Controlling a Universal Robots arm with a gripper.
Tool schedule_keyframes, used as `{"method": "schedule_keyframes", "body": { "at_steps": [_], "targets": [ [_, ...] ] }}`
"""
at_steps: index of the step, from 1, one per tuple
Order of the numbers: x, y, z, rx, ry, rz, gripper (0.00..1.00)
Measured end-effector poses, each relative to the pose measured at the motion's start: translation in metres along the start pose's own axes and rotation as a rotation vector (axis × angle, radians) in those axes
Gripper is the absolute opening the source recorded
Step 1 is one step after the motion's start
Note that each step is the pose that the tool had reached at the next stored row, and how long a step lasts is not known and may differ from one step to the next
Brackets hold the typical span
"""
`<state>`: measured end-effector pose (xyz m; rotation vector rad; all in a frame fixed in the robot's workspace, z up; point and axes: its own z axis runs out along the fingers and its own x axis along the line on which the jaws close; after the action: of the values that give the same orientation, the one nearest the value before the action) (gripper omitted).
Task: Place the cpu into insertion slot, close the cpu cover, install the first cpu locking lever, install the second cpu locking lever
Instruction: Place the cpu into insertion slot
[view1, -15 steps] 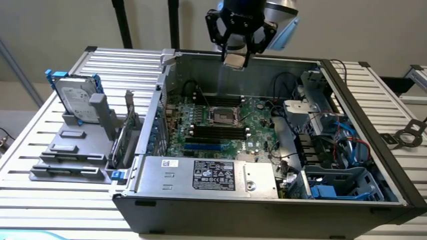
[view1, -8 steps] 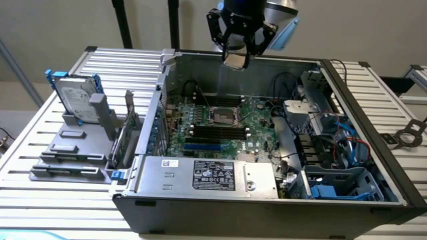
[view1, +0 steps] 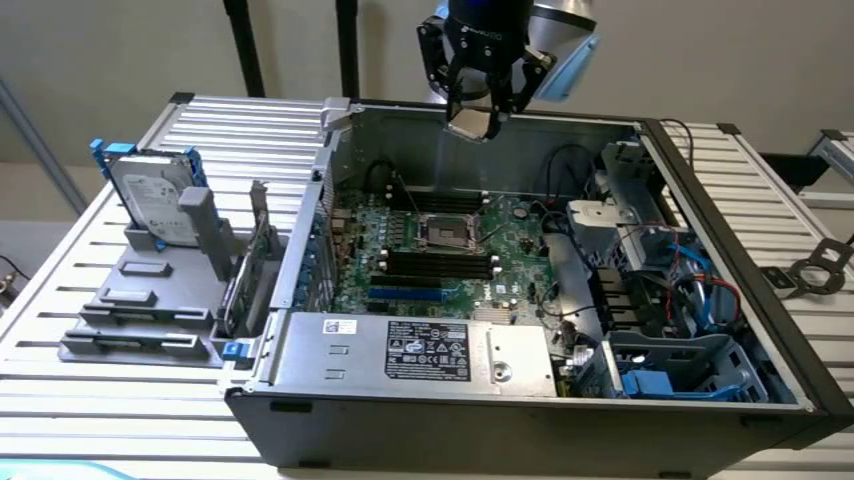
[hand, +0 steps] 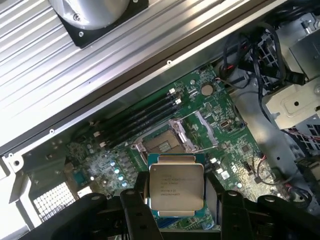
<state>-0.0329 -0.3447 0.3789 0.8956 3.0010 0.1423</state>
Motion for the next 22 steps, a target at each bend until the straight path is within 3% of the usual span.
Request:
{"method": "schedule_keyframes", "body": {
  "at_steps": [22],
  "targets": [
    [-0.0001,-0.0002,0.0027,-0.0063,-0.0311,0.363,0.55]
  ]
}}
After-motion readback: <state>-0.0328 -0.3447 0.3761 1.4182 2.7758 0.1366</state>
